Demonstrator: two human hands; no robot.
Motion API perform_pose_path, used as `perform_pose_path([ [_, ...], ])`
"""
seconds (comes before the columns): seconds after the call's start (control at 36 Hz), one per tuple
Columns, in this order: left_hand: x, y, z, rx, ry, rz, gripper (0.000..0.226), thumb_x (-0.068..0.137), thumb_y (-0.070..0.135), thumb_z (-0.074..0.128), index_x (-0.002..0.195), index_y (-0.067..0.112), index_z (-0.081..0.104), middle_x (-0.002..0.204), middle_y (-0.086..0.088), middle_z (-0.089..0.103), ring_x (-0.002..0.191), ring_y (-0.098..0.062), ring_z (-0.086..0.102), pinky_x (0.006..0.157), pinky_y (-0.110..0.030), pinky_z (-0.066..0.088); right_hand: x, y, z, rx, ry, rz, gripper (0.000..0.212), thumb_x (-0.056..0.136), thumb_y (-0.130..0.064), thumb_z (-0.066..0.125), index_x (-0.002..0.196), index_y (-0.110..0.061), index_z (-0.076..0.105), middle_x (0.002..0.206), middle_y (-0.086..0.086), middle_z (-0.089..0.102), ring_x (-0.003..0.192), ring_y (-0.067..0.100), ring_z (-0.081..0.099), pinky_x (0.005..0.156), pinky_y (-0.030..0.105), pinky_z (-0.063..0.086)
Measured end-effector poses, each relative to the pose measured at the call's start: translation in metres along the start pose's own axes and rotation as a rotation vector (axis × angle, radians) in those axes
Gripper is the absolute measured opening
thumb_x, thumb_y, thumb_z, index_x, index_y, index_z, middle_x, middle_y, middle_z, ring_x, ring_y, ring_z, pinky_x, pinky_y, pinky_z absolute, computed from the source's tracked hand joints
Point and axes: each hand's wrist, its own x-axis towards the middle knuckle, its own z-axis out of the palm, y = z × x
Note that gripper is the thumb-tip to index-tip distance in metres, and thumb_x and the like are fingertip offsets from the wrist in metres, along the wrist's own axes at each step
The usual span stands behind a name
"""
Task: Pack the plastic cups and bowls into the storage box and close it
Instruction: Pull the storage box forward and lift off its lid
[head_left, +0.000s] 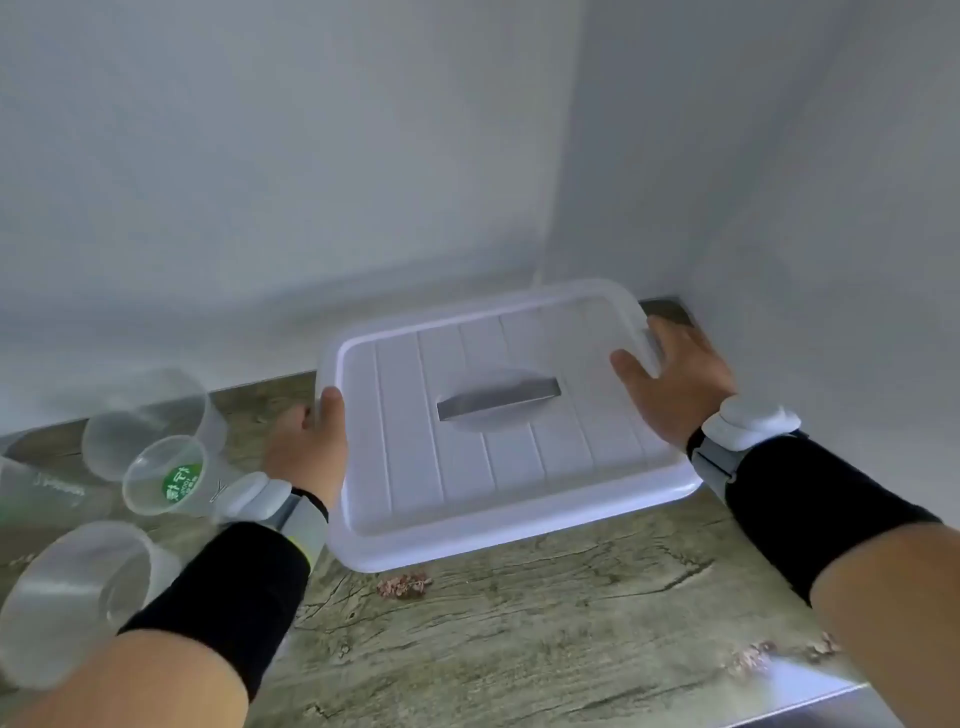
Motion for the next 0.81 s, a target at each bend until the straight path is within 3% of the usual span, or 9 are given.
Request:
perform_pose_path([
  [0.11, 0.001, -0.010, 0.007, 0.085, 0.016, -0.057, 0.069, 0.099, 0.060, 0.029, 0.061, 0.006, 0.049, 0.056, -0.012, 0.048, 0.054, -0.030, 0.047, 0.052, -0.032, 0.030, 0.009, 0.009, 0.010, -0.015, 0.044, 0.094, 0.048, 0.096, -0.046, 0.050, 0.139, -0.023, 0.052, 0.138, 0.008, 0.054, 0.113, 0.031, 0.057, 0.083, 0.031, 0.038],
  [0.28, 0.006, -0.012, 0.003, 0.140, 0.050, -0.010, 0.067, 0.103, 0.054, 0.034, 0.053, 0.010, 0.042, 0.050, -0.008, 0.042, 0.049, -0.028, 0.041, 0.050, -0.032, 0.025, 0.021, 0.015, 0.015, -0.037, 0.099, 0.236, 0.036, 0.099, -0.036, 0.047, 0.125, -0.016, 0.063, 0.112, 0.012, 0.070, 0.098, 0.036, 0.060, 0.078, 0.034, 0.041],
  [0.39, 0.005, -0.008, -0.001, 0.166, 0.032, 0.004, 0.067, 0.105, 0.049, 0.033, 0.051, 0.009, 0.040, 0.049, -0.009, 0.040, 0.048, -0.027, 0.038, 0.050, -0.033, 0.024, 0.024, 0.015, 0.011, -0.061, 0.110, 0.267, 0.037, 0.100, -0.035, 0.046, 0.125, -0.017, 0.066, 0.112, 0.013, 0.072, 0.105, 0.039, 0.064, 0.082, 0.035, 0.046],
  [0.53, 0.010, -0.009, -0.006, 0.185, -0.025, -0.037, 0.071, 0.105, 0.050, 0.027, 0.057, 0.002, 0.049, 0.056, -0.015, 0.050, 0.056, -0.030, 0.047, 0.056, -0.035, 0.033, 0.026, 0.014, 0.010, -0.110, 0.075, 0.298, 0.034, 0.103, -0.029, 0.041, 0.117, -0.012, 0.067, 0.109, 0.018, 0.071, 0.098, 0.040, 0.063, 0.080, 0.036, 0.045],
  [0.69, 0.019, -0.029, -0.014, -0.050, -0.093, -0.224, 0.056, 0.097, 0.050, 0.039, 0.058, 0.011, 0.041, 0.056, -0.011, 0.046, 0.056, -0.026, 0.046, 0.062, -0.036, 0.039, 0.034, 0.019, 0.006, -0.113, -0.006, 0.423, 0.038, 0.105, -0.020, 0.037, 0.114, -0.003, 0.069, 0.119, 0.023, 0.068, 0.108, 0.041, 0.064, 0.083, 0.036, 0.044],
  [0.81, 0.016, -0.032, -0.025, -0.269, -0.240, -0.343, 0.038, 0.094, 0.036, 0.055, 0.063, 0.015, 0.058, 0.056, -0.005, 0.060, 0.046, -0.021, 0.052, 0.053, -0.029, 0.048, 0.038, 0.016, 0.004, -0.052, 0.000, 0.467, 0.033, 0.098, -0.015, 0.044, 0.118, 0.001, 0.066, 0.120, 0.025, 0.067, 0.111, 0.043, 0.063, 0.082, 0.040, 0.046],
])
